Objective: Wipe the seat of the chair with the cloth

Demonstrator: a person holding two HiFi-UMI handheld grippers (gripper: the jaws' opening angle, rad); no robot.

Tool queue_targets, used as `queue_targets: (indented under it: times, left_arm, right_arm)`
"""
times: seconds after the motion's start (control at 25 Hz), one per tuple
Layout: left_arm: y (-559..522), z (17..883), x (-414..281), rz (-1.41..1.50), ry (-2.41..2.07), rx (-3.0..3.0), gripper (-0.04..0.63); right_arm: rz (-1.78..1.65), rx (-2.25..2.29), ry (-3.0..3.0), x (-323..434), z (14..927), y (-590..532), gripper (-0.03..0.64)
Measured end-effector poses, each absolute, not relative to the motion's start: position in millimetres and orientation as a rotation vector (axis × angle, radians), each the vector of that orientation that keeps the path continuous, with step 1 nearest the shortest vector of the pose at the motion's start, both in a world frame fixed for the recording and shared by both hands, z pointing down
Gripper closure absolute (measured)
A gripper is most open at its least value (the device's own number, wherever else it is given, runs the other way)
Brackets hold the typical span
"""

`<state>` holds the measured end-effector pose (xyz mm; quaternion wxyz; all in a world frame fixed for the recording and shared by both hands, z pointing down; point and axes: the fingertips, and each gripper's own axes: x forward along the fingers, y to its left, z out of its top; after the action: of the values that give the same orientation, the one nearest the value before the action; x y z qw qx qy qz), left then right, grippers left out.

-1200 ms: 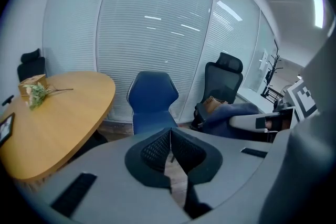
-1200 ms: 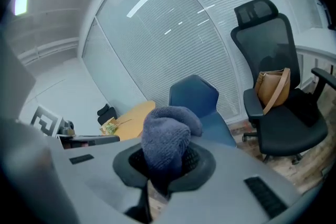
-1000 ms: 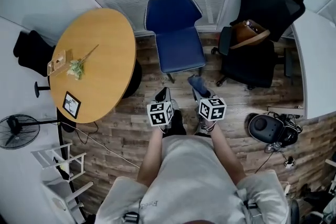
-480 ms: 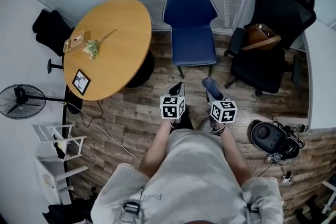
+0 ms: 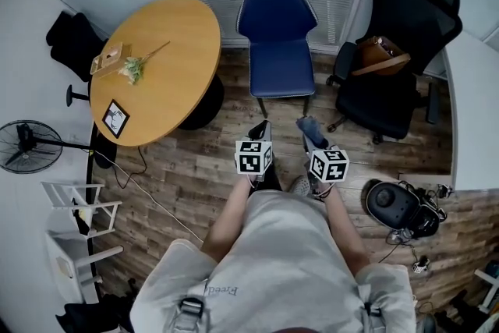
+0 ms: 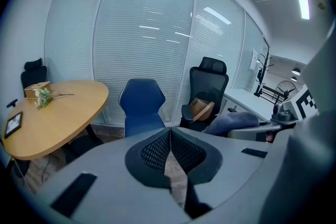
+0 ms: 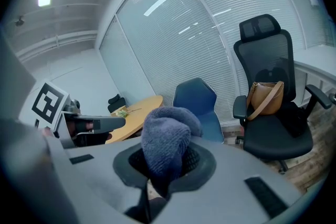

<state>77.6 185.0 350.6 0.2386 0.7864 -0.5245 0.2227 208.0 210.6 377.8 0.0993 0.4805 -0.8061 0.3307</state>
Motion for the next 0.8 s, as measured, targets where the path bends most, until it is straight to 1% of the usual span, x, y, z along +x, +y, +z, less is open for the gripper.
queue_targets:
  times: [0.8]
  left_arm:
    - [194.4, 358.2, 74.4, 0.573, -1.451, 2.112, 0.568]
  right_arm:
    - [0.967, 1.425, -2.383, 218.2, 381.1, 215.3, 0.568]
